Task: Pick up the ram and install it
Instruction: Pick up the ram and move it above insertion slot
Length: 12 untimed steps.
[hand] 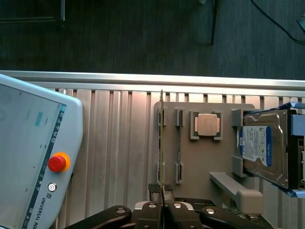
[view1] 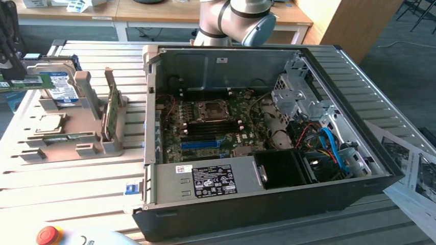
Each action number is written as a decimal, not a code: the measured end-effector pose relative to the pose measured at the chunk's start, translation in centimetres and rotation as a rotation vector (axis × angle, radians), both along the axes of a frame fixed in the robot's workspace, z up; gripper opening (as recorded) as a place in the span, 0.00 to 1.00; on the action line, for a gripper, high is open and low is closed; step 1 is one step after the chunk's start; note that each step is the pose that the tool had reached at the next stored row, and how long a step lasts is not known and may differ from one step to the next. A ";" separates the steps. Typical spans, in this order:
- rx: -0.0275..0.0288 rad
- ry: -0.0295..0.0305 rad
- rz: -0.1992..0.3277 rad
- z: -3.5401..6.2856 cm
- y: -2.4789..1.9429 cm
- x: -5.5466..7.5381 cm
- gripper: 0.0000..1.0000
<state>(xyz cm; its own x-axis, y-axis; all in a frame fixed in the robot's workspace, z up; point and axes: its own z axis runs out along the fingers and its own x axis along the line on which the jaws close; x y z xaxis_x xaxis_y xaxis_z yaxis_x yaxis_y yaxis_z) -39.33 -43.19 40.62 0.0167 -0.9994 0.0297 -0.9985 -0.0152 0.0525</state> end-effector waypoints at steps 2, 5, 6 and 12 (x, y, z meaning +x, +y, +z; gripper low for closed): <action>-0.0002 -0.0007 0.000 0.08 0.00 0.0 0.12; -0.0001 -0.0021 0.000 0.20 0.00 0.0 0.12; 0.0000 -0.0024 0.000 0.23 0.00 0.0 0.12; -0.0001 -0.0044 0.000 0.43 0.00 0.0 0.12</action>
